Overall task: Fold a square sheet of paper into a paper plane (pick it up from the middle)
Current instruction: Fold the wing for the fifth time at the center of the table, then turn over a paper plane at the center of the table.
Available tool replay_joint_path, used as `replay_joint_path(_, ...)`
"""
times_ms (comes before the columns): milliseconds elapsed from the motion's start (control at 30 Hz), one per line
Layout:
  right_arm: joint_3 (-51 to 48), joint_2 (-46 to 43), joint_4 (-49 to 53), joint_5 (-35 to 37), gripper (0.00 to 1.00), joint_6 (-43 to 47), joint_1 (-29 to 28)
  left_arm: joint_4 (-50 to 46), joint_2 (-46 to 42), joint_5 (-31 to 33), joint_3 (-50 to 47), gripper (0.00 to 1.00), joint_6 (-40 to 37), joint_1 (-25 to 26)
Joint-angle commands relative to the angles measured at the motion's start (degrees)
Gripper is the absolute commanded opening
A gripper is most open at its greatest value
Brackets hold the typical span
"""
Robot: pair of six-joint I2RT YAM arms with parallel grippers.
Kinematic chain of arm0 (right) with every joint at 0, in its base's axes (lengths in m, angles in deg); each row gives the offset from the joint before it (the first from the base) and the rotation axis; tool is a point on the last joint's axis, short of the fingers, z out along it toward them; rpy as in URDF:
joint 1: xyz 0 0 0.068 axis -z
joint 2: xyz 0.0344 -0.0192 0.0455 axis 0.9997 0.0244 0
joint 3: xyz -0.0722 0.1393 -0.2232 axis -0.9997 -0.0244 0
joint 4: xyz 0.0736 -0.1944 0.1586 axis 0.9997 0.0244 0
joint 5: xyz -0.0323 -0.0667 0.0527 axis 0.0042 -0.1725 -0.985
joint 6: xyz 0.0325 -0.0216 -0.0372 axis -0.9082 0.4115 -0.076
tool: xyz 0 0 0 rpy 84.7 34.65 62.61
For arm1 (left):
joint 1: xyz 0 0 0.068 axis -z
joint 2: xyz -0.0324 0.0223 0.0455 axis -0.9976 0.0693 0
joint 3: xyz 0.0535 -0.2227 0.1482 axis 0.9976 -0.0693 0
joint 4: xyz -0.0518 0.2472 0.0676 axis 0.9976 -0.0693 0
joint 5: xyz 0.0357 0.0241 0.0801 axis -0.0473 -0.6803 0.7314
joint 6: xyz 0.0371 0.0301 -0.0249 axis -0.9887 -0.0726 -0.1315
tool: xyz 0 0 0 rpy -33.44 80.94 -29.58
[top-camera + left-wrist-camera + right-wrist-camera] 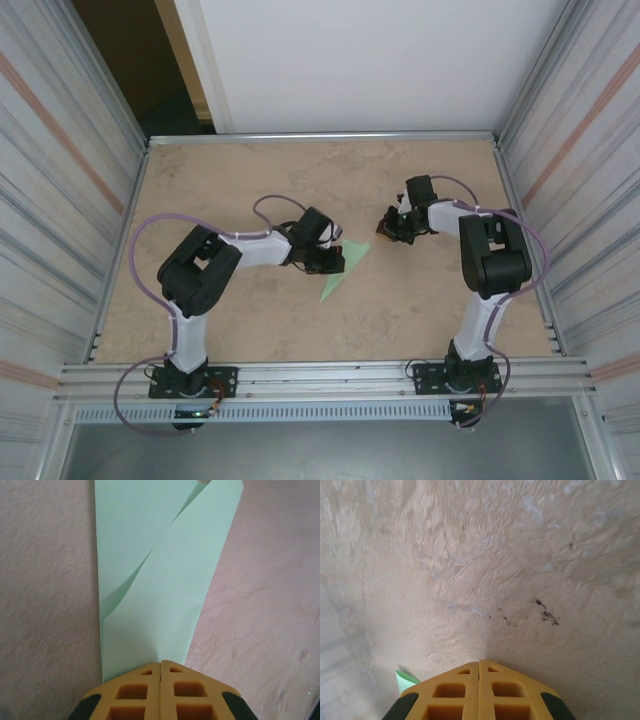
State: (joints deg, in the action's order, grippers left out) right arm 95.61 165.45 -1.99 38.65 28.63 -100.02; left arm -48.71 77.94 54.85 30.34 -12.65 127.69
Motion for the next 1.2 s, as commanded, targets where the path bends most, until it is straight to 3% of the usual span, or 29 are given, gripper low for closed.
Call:
replay_joint_path(0,-0.2,-8.9,3.1,6.5,0.05,-1.1,-3.5,-5.3,-3.5,-0.9,5.8,0.05,0.6,-0.6)
replay_joint_path(133,-3.4,-16.5,5.6,14.3,0.17,-2.8,-6.6,-5.4,-8.5,0.0,5.1,0.16,0.9,-1.9)
replay_joint_path(267,-5.3,-21.5,9.6,22.6,0.41,-4.1,-12.1,-6.3,-16.8,5.7,-2.5,0.41,0.3,-5.9)
replay_joint_path(433,-3.2,-20.2,16.3,29.2,0.55,-8.9,-20.6,-10.5,-26.8,14.2,-10.9,0.64,-2.2,-11.7)
replay_joint_path(567,-1.2,-17.0,19.6,32.1,0.61,-16.2,-25.9,-11.5,-32.4,15.8,-15.8,0.76,-3.8,-16.5)
replay_joint_path(800,4.3,-10.5,24.0,38.8,0.64,-26.9,-31.8,-13.3,-35.8,19.1,-17.9,0.89,-7.3,-19.5)
replay_joint_path(900,5.7,-7.4,24.4,38.4,0.63,-29.7,-32.1,-13.5,-36.5,20.4,-18.4,0.95,-8.0,-19.6)
replay_joint_path(1167,4.4,-5.3,26.7,40.2,0.49,-38.9,-33.3,-12.6,-37.8,21.3,-19.9,0.99,-8.7,-20.0)
